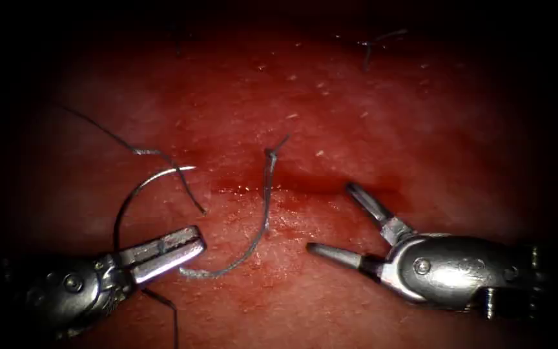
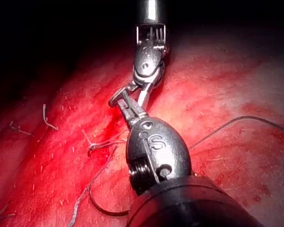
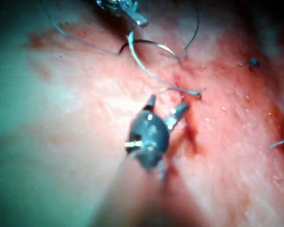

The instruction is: Wound Closure

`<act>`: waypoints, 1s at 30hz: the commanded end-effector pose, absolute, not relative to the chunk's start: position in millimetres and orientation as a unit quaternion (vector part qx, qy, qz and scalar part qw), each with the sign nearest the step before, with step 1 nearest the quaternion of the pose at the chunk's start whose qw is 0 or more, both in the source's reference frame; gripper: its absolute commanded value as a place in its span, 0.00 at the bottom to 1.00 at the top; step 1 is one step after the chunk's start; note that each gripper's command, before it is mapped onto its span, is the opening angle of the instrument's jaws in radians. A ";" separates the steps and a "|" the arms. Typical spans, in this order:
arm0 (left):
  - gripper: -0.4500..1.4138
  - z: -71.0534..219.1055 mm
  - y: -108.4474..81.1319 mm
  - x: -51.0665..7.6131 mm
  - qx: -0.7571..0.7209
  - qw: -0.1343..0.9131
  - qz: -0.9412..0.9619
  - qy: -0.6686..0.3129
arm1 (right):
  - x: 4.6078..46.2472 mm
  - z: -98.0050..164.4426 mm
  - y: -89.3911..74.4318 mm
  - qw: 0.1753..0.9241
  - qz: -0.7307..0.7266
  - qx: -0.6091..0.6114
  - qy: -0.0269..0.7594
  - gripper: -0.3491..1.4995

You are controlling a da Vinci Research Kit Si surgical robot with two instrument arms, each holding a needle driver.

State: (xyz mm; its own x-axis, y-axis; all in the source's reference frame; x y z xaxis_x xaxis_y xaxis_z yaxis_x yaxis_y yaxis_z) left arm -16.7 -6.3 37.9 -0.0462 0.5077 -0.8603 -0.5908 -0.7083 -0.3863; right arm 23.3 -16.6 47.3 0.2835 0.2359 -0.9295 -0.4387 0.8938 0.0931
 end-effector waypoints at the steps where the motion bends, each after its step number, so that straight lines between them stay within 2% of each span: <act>1: 0.00 38.1 -6.0 -17.9 -0.580 0.380 0.719 0.038 | 24.7 47.9 -16.4 0.799 0.195 -0.102 0.559 0.85; 13: 0.00 33.1 -6.1 -20.3 -0.601 0.376 0.704 0.038 | 29.2 50.7 -15.8 0.811 0.166 -0.116 0.549 0.89; 30: 0.00 29.3 -9.5 -22.3 -0.617 0.362 0.698 0.031 | 30.7 50.1 -15.0 0.798 0.175 -0.130 0.562 0.88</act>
State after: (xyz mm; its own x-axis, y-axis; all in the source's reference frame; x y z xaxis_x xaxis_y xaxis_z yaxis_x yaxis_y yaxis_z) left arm -21.7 -9.5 28.9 0.0242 0.4662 -0.8843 -0.5432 -0.7365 -0.4031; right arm 30.2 -14.6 49.8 0.3074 0.1329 -0.9423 -0.4264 0.9045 -0.0116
